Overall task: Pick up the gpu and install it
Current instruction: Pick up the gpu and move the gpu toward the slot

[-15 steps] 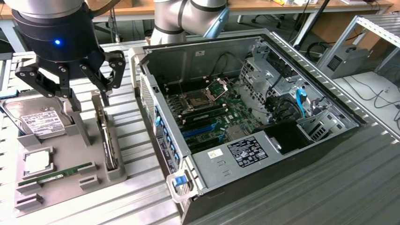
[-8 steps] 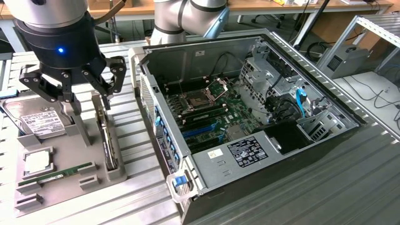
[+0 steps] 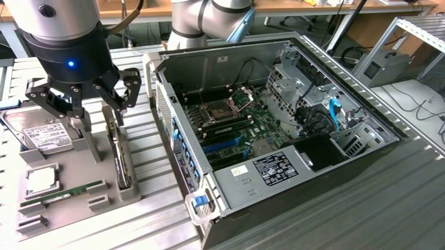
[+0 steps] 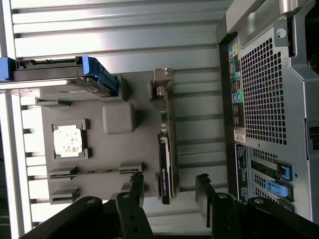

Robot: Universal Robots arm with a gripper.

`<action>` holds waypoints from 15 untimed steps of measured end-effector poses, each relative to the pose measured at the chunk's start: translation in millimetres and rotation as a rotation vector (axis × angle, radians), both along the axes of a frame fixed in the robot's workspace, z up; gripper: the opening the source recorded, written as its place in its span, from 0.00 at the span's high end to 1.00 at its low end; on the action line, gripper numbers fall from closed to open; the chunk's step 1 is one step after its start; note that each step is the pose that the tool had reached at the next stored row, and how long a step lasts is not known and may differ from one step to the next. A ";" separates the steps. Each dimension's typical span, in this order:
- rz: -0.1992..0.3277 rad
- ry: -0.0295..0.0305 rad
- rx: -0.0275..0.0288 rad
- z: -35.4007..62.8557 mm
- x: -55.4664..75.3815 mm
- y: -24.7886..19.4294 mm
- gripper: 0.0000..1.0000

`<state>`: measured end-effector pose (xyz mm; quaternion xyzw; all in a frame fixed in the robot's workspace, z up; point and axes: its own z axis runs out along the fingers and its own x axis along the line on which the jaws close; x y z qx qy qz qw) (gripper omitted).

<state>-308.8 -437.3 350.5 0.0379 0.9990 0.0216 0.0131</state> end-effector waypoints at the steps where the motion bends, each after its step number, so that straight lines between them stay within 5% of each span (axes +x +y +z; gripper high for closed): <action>1: 0.000 0.0000 0.0000 -1.4 0.0 0.0 0.46; 15: 0.000 0.0000 0.0000 -17.8 0.0 0.0 0.46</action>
